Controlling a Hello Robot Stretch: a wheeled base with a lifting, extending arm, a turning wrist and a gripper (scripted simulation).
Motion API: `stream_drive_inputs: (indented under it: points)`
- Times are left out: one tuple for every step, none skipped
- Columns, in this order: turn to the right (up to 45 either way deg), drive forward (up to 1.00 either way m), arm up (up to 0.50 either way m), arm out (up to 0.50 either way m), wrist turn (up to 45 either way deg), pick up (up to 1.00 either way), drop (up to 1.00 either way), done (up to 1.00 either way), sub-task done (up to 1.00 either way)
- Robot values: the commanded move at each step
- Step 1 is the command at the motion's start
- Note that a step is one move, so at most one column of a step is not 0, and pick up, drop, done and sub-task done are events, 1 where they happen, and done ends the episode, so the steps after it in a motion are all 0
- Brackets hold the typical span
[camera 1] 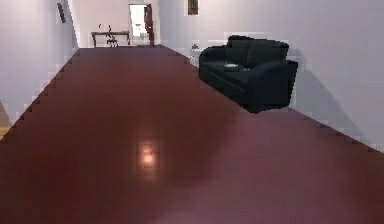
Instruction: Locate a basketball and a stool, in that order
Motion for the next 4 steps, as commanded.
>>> stream_drive_inputs:
  points:
    - [0.0,0.05,0.0,0.0,0.0,0.0,0.0,0.0,0.0]
    - [30.0,0.0,0.0,0.0,0.0,0.0,0.0,0.0,0.0]
    - [0.0,0.15,0.0,0.0,0.0,0.0,0.0,0.0,0.0]
    - [-45.0,0.0,0.0,0.0,0.0,0.0,0.0,0.0,0.0]
